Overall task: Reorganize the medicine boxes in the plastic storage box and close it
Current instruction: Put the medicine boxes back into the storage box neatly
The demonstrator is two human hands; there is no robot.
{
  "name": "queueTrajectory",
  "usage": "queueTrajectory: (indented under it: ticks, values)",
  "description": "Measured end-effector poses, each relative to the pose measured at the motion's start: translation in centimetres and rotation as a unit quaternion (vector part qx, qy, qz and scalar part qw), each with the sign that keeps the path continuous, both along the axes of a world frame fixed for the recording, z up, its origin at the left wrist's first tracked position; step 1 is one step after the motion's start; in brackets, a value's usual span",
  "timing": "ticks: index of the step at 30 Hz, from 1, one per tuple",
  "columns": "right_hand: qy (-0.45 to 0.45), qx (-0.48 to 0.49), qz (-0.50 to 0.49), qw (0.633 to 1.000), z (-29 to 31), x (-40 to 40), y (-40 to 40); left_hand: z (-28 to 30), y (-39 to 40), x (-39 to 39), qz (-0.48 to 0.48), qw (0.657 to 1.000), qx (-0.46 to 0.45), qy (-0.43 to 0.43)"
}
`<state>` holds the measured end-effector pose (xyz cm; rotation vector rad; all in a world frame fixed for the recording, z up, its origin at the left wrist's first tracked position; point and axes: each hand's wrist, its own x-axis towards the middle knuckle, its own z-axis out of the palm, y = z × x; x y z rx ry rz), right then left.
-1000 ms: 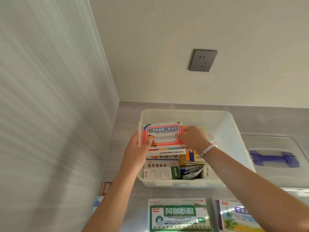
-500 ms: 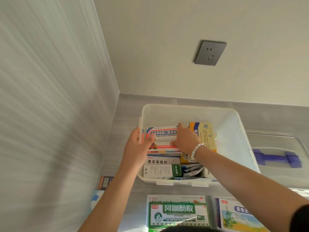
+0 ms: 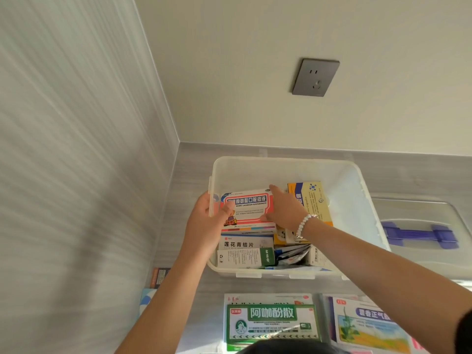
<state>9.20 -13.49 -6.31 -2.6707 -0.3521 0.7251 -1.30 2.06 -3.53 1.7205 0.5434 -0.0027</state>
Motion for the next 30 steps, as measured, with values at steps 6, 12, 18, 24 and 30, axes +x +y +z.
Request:
queueTrajectory:
  ticks: [6,12,18,24,30]
  values:
    - [0.009,0.033,-0.012,0.999,2.9,-0.6,-1.5,0.6,-0.4,-1.0,0.014,0.989,0.148,-0.022]
    - [0.015,0.232,-0.097,0.968,6.5,-4.7,-5.6,2.8,-4.7,-4.0,0.038,0.970,0.234,-0.063]
    - [-0.062,0.358,-0.125,0.923,7.4,-11.3,-11.7,4.9,-12.0,-7.6,0.009,0.982,0.122,-0.142]
    - [-0.113,0.384,-0.170,0.900,5.4,-16.1,-19.2,2.9,-18.7,-9.8,-0.087,0.992,0.059,-0.076]
    - [-0.120,0.270,-0.228,0.928,-0.3,-18.1,-24.8,-2.8,-23.4,-10.8,-0.095,0.994,0.042,0.028]
